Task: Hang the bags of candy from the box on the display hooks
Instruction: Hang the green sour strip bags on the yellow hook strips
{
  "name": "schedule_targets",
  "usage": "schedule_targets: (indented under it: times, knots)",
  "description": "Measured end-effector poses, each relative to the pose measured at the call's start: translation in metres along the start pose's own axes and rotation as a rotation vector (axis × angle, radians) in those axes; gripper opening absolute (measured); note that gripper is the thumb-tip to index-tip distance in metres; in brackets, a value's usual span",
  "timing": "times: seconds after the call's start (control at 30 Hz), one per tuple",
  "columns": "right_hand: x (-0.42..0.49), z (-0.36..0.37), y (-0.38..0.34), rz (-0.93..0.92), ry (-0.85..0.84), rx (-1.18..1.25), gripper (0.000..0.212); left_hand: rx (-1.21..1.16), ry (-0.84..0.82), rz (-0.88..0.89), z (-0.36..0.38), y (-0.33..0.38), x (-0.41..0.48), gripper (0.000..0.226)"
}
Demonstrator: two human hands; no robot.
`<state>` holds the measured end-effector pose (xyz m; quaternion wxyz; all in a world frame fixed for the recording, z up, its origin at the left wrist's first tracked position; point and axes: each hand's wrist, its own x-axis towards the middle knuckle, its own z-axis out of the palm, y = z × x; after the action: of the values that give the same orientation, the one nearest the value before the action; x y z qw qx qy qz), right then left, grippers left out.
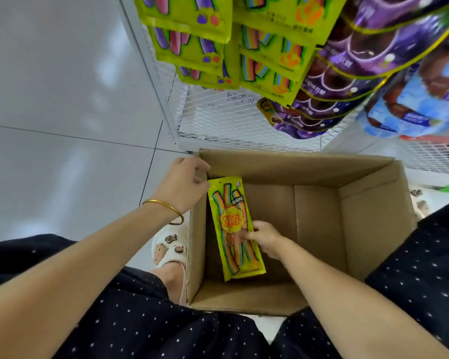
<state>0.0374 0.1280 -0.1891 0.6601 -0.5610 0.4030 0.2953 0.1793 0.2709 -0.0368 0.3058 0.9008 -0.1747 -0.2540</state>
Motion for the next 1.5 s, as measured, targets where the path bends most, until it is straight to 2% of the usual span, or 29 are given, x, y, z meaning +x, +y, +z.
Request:
schedule_targets:
  times: [0.07, 0.13, 0.2, 0.27, 0.33, 0.37, 0.5, 0.57, 0.63, 0.73, 0.77, 0.83, 0.87, 0.97, 1.23, 1.4, 1.5]
  knots:
    - [-0.017, -0.027, -0.01, -0.037, -0.068, -0.018, 0.02, -0.023, -0.002, -0.033, 0.005, 0.007, 0.003, 0.036]
    - [-0.038, -0.048, -0.023, -0.115, -0.067, -0.058, 0.012, -0.063, -0.012, -0.128, 0.013, 0.013, 0.006, 0.051]
    - [-0.061, -0.062, -0.039, -0.212, -0.067, -0.062, 0.011, -0.229, -0.072, -0.227, 0.019, 0.023, 0.004, 0.063]
    - [-0.085, -0.07, -0.055, -0.304, -0.065, -0.083, 0.013, -0.434, -0.126, -0.258, 0.023, 0.041, -0.003, 0.04]
    - [-0.108, -0.074, -0.068, -0.393, -0.04, -0.129, 0.021, -0.505, -0.1, -0.196, 0.023, 0.063, -0.013, 0.01]
    - [-0.121, -0.074, -0.074, -0.431, -0.021, -0.143, 0.024, -0.499, -0.059, -0.149, 0.02, 0.074, -0.018, 0.007]
    - [-0.179, -0.069, -0.102, -0.733, 0.061, -0.122, 0.029, -0.474, 0.01, 0.043, -0.008, 0.114, -0.042, 0.01]
    - [-0.214, -0.059, -0.119, -0.936, 0.159, -0.081, 0.023, -0.46, 0.007, 0.145, -0.032, 0.136, -0.058, 0.011]
    - [-0.251, -0.051, -0.136, -1.137, 0.313, -0.112, 0.035, -0.445, -0.005, 0.222, -0.061, 0.16, -0.074, 0.013]
    - [-0.309, -0.04, -0.168, -1.408, 0.461, -0.192, 0.04, -0.374, -0.012, 0.306, -0.108, 0.199, -0.099, 0.036]
    - [-0.329, -0.036, -0.182, -1.497, 0.501, -0.238, 0.039, -0.349, -0.013, 0.345, -0.123, 0.213, -0.105, 0.037]
    - [-0.366, -0.031, -0.213, -1.628, 0.573, -0.331, 0.032, -0.322, -0.01, 0.433, -0.153, 0.244, -0.119, 0.016]
    - [-0.384, -0.03, -0.229, -1.672, 0.593, -0.337, 0.029, -0.318, -0.004, 0.467, -0.168, 0.262, -0.126, 0.015]
    - [-0.433, -0.03, -0.277, -1.781, 0.608, -0.308, 0.031, -0.367, 0.018, 0.53, -0.215, 0.309, -0.141, 0.035]
    - [-0.566, -0.033, -0.409, -2.118, 0.786, -0.32, 0.04, -0.422, 0.346, 0.902, -0.362, 0.438, -0.166, 0.018]
    - [-0.623, -0.035, -0.485, -2.147, 0.797, -0.26, 0.039, -0.437, 0.731, 1.099, -0.444, 0.506, -0.166, 0.019]
    - [-0.645, -0.035, -0.526, -2.155, 0.838, -0.263, 0.039, -0.437, 0.913, 1.12, -0.476, 0.532, -0.158, 0.013]
